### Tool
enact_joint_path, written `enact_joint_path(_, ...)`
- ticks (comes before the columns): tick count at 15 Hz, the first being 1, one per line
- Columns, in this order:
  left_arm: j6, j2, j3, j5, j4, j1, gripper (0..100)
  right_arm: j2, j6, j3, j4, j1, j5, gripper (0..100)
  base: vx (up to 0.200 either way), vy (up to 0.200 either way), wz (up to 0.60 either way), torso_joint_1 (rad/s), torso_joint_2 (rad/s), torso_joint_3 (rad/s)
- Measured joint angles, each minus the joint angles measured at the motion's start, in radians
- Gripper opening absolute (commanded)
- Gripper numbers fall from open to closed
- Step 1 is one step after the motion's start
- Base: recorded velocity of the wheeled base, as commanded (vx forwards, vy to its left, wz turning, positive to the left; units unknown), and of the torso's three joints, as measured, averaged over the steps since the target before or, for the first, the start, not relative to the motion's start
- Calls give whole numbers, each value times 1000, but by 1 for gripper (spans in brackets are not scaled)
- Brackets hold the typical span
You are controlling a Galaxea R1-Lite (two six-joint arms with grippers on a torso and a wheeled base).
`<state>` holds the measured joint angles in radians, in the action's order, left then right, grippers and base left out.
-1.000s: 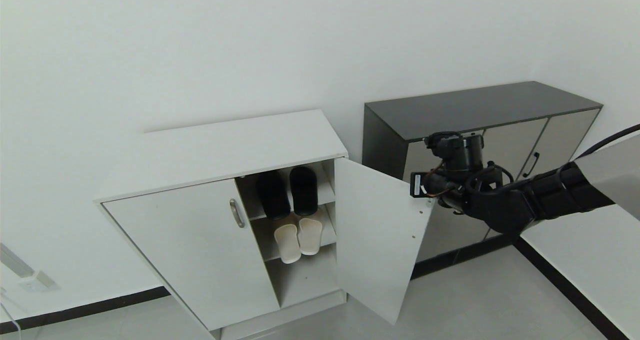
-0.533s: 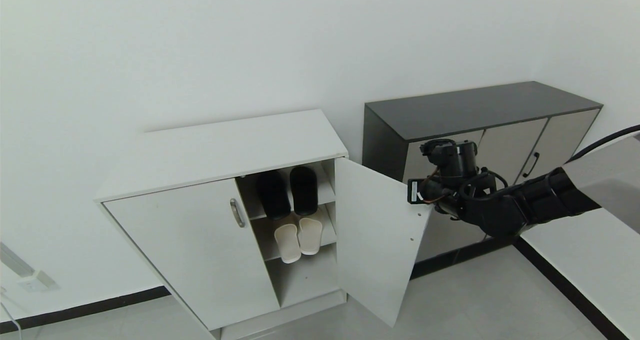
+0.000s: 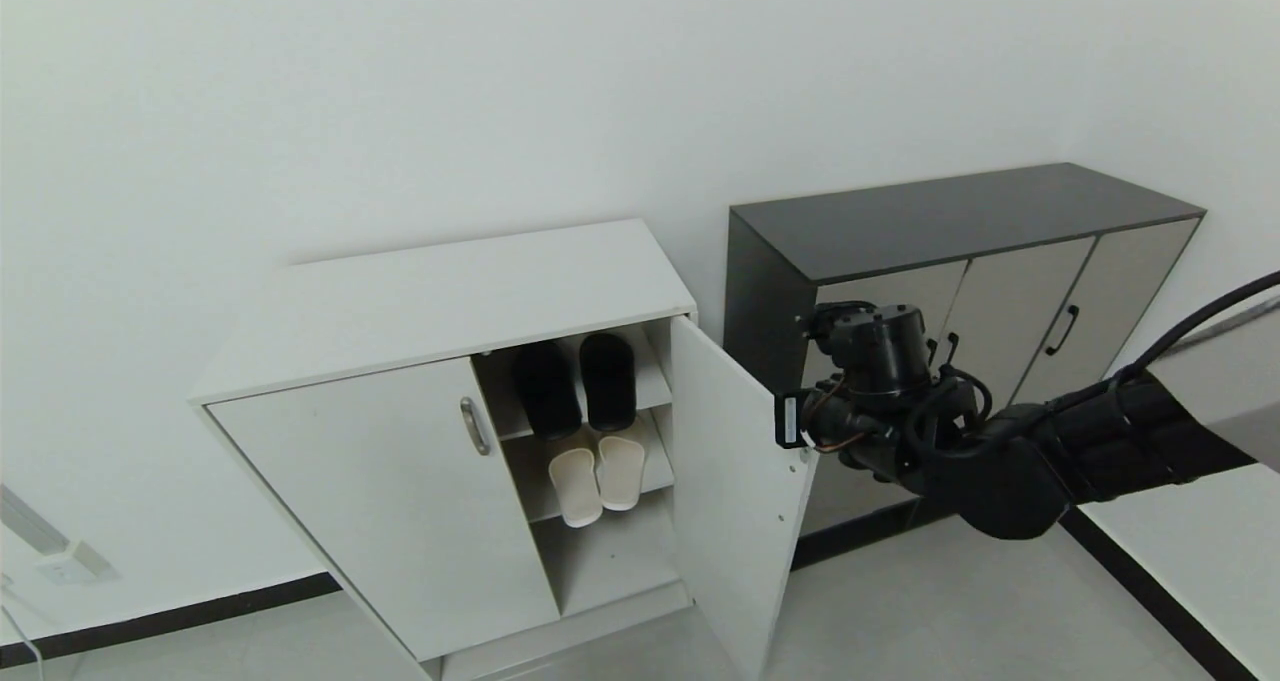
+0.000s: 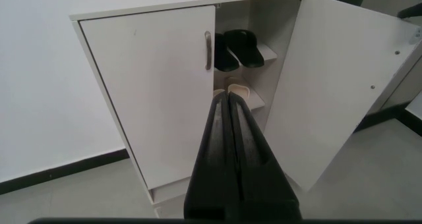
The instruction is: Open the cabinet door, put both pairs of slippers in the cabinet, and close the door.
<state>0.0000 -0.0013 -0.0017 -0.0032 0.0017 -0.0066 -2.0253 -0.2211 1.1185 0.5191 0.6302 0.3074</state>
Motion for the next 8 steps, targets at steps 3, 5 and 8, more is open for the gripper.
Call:
enact_joint_path(3, 0, 0, 0, 0, 0, 1, 0, 60, -5, -72, 37, 81, -9, 0, 0, 0, 0, 0, 0, 0)
enact_joint_path(5, 0, 0, 0, 0, 0, 1, 0, 102, -1, -122, 73, 141, -39, 0, 0, 0, 0, 0, 0, 0)
enact_joint_path(8, 0, 0, 0, 0, 0, 1, 0, 128, 8, -148, 79, 161, -42, 0, 0, 0, 0, 0, 0, 0)
